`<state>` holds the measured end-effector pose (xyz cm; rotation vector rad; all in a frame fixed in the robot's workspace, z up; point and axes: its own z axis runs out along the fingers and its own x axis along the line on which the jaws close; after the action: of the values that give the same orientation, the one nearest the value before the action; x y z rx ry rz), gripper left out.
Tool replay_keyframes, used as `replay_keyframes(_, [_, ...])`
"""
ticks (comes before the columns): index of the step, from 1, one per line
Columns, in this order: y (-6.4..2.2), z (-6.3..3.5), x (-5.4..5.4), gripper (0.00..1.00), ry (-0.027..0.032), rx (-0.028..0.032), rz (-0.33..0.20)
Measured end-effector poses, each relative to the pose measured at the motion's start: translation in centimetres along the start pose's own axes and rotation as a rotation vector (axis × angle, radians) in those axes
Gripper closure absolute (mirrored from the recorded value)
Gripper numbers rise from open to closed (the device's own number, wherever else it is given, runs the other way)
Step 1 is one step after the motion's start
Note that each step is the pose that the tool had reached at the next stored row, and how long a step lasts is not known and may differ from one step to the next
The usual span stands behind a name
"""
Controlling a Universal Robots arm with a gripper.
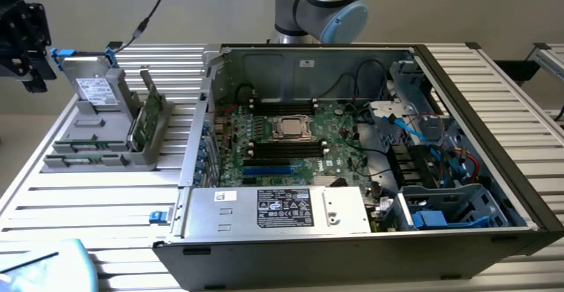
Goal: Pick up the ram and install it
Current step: 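Pick up the ram and move it above insertion slot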
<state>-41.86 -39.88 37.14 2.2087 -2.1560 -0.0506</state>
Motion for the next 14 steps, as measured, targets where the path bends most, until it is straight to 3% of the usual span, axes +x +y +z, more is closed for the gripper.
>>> replay_keyframes(14, [-0.41, 1.71, 0.0, 0.63, -0.0014, 0.0, -0.005])
